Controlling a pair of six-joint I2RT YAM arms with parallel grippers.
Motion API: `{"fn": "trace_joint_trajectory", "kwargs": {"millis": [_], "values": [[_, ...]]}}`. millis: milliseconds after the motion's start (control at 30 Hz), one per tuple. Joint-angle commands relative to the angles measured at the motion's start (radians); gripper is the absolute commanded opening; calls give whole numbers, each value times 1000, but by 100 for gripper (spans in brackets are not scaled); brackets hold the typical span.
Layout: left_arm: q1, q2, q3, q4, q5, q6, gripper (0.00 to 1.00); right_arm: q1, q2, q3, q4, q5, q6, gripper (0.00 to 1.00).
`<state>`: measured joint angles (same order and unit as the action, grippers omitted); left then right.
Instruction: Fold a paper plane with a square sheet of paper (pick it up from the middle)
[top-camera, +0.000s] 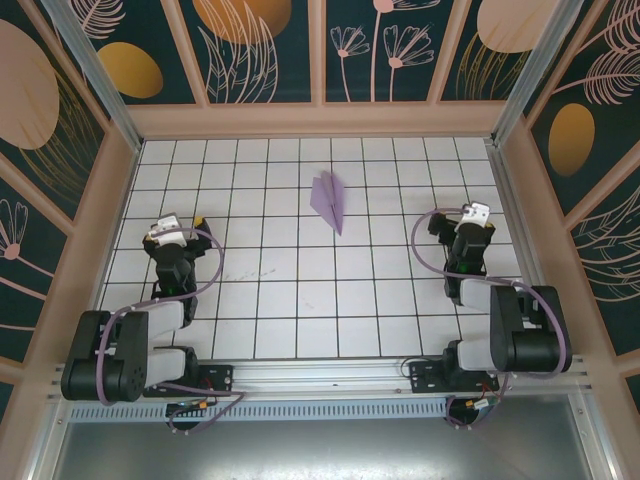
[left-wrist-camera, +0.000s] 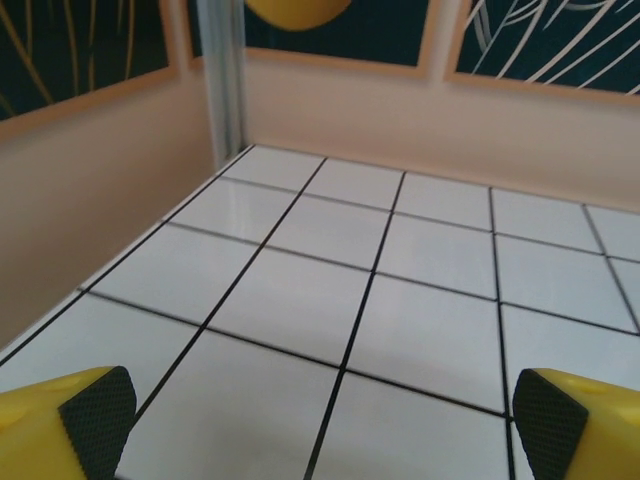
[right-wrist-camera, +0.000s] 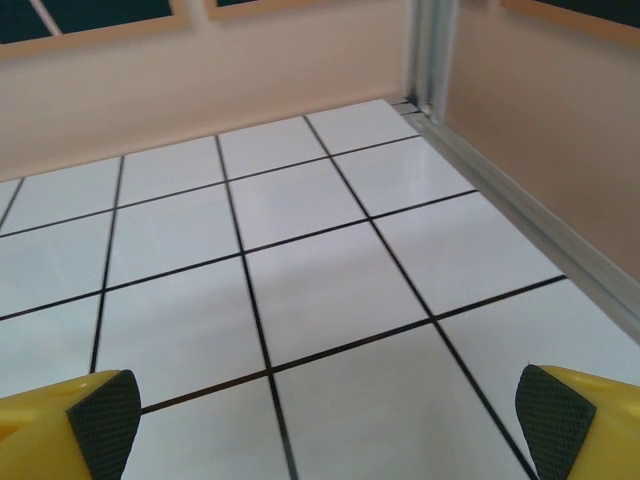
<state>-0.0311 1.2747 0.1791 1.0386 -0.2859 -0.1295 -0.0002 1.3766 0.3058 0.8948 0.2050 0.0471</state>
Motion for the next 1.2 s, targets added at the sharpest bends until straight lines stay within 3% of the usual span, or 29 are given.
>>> {"fn": "trace_joint_trajectory", "kwargs": {"millis": [0, 167, 367, 433, 1167], "values": [[12, 31, -13, 151, 94, 41, 99, -4, 47, -23, 169, -105, -32, 99], [13, 148, -8, 276, 127, 49, 99, -2, 110, -36, 245, -145, -45, 99], [13, 249, 23, 311, 93, 39, 99, -3, 123, -43, 268, -159, -47, 99], [13, 248, 36, 280, 40, 25, 99, -12, 130, -39, 264, -166, -35, 99], [13, 248, 43, 266, 47, 26, 99, -31, 158, -62, 323, -217, -32, 99]]}}
